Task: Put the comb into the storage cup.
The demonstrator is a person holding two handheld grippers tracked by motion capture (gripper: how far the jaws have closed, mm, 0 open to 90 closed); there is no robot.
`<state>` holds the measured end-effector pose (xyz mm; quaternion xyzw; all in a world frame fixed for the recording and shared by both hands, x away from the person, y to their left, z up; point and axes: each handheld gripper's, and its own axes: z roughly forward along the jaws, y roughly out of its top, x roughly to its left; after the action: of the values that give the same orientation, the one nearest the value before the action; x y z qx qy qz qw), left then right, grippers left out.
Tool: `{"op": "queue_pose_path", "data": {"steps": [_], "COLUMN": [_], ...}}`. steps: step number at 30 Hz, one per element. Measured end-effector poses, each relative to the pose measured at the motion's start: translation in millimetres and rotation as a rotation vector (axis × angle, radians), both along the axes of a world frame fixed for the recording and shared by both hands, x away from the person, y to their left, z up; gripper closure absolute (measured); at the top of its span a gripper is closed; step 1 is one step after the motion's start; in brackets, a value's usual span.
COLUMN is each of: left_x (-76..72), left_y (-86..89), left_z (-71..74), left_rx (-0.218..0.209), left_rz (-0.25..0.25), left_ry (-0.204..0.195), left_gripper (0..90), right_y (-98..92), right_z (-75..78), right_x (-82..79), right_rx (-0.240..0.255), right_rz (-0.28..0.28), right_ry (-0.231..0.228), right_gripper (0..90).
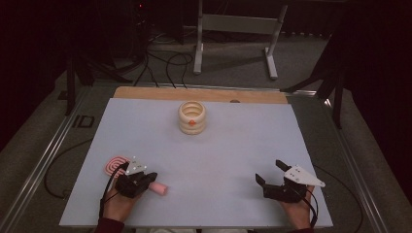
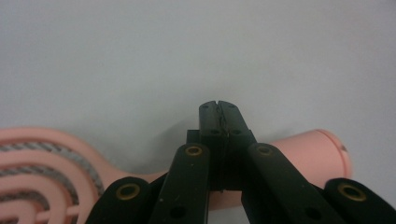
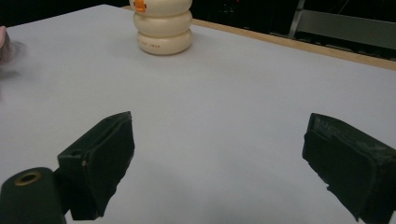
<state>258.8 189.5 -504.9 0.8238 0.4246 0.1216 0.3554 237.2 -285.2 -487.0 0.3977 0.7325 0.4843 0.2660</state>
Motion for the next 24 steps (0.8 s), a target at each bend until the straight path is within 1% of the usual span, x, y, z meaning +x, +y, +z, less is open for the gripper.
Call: {"op": "queue_pose_path", "data": {"steps": [2,6,10,14,19,24], "left_x": [-0.2,-2.2,-3.5,-5.3,-8.8,-11.9], "left_y": [2.2,8.6,16.2,23.3,33.1,40.6], "left_z": [-0.5,1.2,4.6,6.9,11.2,15.0], "left_rx": [0.003,0.009,0.012,0.025,0.042,0.092], "left_rz": [0.01,0.011,0.004,0.004,0.004,0.007], "left_ry": [0.011,0.035,0.073,0.096,0.11,0.115], "left_gripper": [90.0,90.0,90.0,90.0,90.0,90.0], "right_y": [-0.2,-0.4,-0.6,-0.5,-0.2,-0.4], "right_z": [0.0,0.2,0.0,0.1,-0.3,-0.6], "right_x": [0.0,-0.2,0.1,0.1,0.4,0.6], "right_rx": [0.0,0.0,-0.002,-0.001,-0.006,-0.007], "right_rz": [-0.001,0.0,0.0,0.002,0.005,0.007], "right_ry": [0.0,0.0,0.0,0.0,0.002,0.005], "right_gripper": [9.1,9.1,9.1,9.1,9.1,9.2]}}
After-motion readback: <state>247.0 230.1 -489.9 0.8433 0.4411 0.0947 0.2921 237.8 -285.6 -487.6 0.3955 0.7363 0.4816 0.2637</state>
